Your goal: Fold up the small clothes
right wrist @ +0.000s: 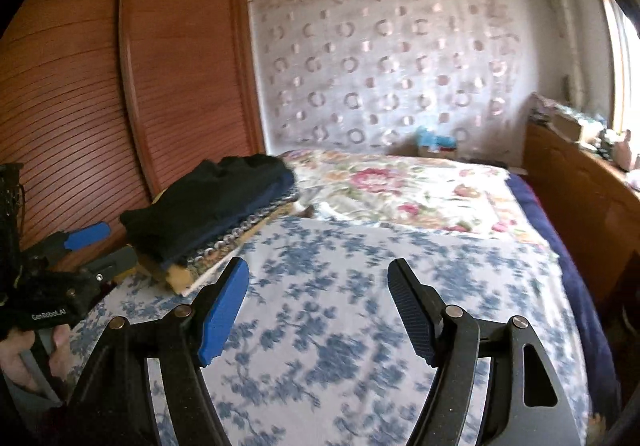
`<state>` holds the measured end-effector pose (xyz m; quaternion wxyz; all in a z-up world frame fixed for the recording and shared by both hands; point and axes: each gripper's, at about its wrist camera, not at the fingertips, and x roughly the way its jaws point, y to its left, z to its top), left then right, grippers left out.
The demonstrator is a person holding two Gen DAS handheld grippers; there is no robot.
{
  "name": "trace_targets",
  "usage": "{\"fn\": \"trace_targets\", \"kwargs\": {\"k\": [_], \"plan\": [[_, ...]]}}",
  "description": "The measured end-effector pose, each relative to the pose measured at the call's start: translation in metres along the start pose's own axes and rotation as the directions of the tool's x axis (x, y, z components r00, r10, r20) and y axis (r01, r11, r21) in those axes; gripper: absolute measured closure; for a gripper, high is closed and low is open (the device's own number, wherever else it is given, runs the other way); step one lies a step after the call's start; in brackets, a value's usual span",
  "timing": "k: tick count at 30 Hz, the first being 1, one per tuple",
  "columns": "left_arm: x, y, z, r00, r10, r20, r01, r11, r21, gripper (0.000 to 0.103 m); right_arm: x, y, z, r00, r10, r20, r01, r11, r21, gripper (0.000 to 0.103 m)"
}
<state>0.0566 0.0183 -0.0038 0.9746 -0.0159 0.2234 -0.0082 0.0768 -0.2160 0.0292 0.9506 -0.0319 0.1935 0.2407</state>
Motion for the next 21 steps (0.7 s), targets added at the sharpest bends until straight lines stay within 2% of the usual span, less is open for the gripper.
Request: {"fn": "trace_targets", "kwargs": {"k": [4, 12, 17, 21], "plan": [[-0.013, -0.020, 0.013, 0.999, 0.016, 0.039, -0.017, 0.999, 0.032, 0.013, -0.030, -0.001, 0.001, 0.998, -0.043, 0.037, 0.042, 0.999, 0.024, 0.029], [-0.034, -0.037, 0.037, 0.997, -0.007, 0.081, 0.003, 0.998, 0.056, 0.013, -0.073, 0.013, -0.003, 0.989, -0.107, 0.099, 0.102, 0.993, 0.050, 0.029], [-0.039, -0.038, 0.039, 0.996, 0.013, 0.084, -0.017, 0.999, 0.042, 0.013, -0.082, 0.018, -0.010, 0.985, -0.117, 0.125, 0.110, 0.992, 0.059, 0.029], [-0.037, -0.035, 0.035, 0.997, 0.002, 0.077, -0.004, 1.000, 0.022, 0.013, -0.081, 0.020, -0.017, 0.984, -0.122, 0.129, 0.115, 0.992, 0.059, 0.029]]}}
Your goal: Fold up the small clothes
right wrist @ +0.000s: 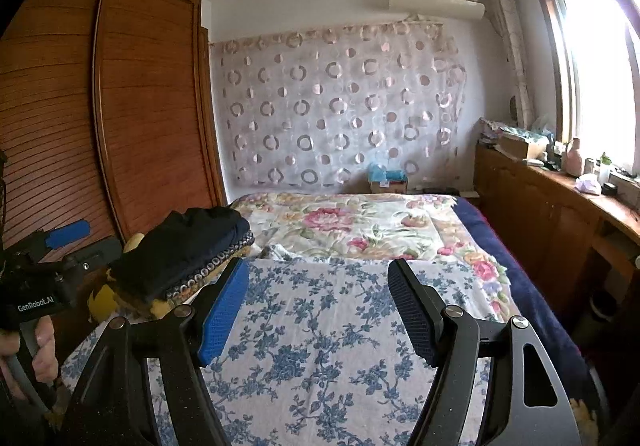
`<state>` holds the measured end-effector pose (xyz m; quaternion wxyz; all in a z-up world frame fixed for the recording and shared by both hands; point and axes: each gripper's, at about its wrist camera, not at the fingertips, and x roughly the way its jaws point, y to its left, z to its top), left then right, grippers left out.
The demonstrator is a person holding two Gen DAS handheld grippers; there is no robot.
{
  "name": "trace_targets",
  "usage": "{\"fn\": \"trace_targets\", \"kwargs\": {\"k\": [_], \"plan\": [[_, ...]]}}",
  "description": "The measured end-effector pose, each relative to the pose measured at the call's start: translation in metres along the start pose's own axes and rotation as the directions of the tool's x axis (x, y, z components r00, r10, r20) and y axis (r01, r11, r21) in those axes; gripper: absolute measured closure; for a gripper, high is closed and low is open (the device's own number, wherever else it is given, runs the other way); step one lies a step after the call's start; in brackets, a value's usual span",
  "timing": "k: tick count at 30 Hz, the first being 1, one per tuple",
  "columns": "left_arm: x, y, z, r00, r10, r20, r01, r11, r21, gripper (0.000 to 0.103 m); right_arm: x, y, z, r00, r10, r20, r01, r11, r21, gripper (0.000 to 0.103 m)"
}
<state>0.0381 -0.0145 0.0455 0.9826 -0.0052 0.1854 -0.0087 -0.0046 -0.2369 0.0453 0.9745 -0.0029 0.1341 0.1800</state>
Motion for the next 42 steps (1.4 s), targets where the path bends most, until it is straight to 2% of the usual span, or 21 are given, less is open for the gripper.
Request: {"fn": "trace_targets", "kwargs": {"k": [9, 42], "plan": [[-0.001, 0.002, -0.003, 1.000, 0.004, 0.006, -0.004, 1.000, -0.003, 0.013, 0.014, -0.010, 0.000, 1.000, 0.001, -0.009, -0.001, 1.000, 0.000, 0.029], [-0.001, 0.006, -0.004, 1.000, 0.015, 0.017, -0.015, 1.000, -0.011, 0.013, 0.014, -0.031, 0.003, 1.000, 0.008, -0.008, -0.008, 1.000, -0.011, 0.029]]}}
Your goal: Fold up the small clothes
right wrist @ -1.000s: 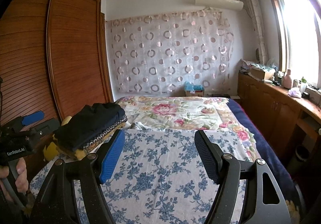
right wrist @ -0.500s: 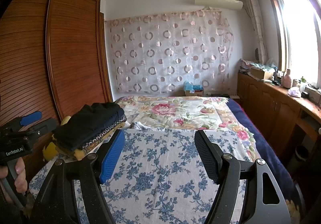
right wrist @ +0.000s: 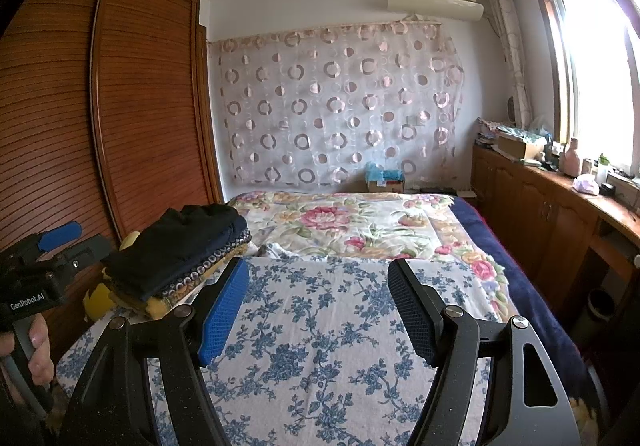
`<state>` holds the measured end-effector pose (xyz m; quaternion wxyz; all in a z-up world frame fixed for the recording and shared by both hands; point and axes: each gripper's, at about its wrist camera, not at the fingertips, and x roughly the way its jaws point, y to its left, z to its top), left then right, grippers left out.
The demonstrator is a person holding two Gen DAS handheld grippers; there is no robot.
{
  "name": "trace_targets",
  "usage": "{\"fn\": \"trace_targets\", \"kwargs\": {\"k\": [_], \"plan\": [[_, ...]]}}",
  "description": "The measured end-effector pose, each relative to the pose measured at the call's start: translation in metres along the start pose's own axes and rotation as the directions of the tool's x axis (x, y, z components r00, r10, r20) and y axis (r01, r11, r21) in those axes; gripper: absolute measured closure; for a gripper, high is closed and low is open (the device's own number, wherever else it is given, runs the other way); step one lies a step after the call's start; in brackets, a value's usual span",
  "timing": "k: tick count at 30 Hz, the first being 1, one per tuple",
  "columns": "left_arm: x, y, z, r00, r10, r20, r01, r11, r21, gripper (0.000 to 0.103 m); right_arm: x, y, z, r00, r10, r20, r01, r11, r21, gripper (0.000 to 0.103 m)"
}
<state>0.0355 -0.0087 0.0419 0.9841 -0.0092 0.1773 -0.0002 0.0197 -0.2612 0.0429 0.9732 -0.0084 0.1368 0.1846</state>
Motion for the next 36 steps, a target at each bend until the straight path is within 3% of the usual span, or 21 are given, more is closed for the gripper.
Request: {"fn": "trace_targets", "kwargs": {"k": [36], "plan": [[0.0010, 0.0017, -0.0034, 1.000, -0.001, 0.003, 0.001, 1.000, 0.000, 0.013, -0.0021, -0.0076, -0.0034, 1.000, -0.001, 0.010, 0.001, 1.000, -0.001, 0.029]]}}
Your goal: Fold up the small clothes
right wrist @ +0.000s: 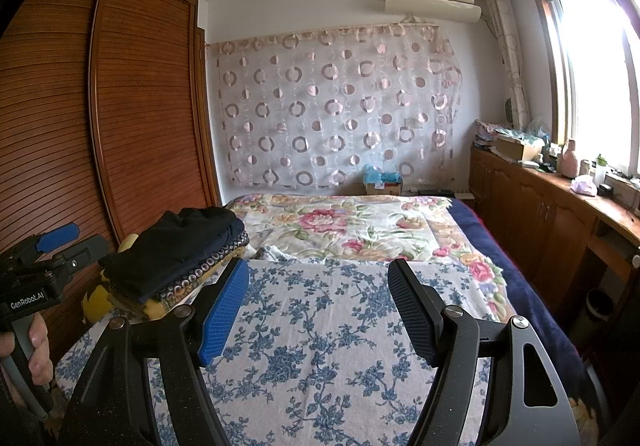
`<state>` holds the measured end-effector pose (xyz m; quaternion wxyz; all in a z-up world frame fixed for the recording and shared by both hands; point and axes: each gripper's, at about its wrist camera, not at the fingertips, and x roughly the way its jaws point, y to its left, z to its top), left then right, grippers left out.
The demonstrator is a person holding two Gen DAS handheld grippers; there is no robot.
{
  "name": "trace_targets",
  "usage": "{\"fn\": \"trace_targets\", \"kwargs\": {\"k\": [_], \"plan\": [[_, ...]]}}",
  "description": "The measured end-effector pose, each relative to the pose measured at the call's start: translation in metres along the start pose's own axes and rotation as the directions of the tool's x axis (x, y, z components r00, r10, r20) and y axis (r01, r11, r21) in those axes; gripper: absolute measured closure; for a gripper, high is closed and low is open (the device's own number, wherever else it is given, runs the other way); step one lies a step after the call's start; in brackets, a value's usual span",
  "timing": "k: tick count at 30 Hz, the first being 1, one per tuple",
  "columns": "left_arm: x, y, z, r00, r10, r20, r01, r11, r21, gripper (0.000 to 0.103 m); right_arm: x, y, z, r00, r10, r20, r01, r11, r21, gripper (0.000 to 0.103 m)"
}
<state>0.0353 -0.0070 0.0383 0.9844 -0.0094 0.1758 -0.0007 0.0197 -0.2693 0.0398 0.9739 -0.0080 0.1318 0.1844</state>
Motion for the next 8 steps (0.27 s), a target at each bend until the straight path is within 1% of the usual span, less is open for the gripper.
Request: {"fn": "trace_targets", "kwargs": {"k": [8], "plan": [[0.0005, 0.0003, -0.0011, 1.000, 0.000, -0.001, 0.000, 1.000, -0.002, 0.013, 0.0001, -0.0007, -0.0001, 1.000, 0.001, 0.000, -0.001, 1.000, -0.001, 0.029]]}}
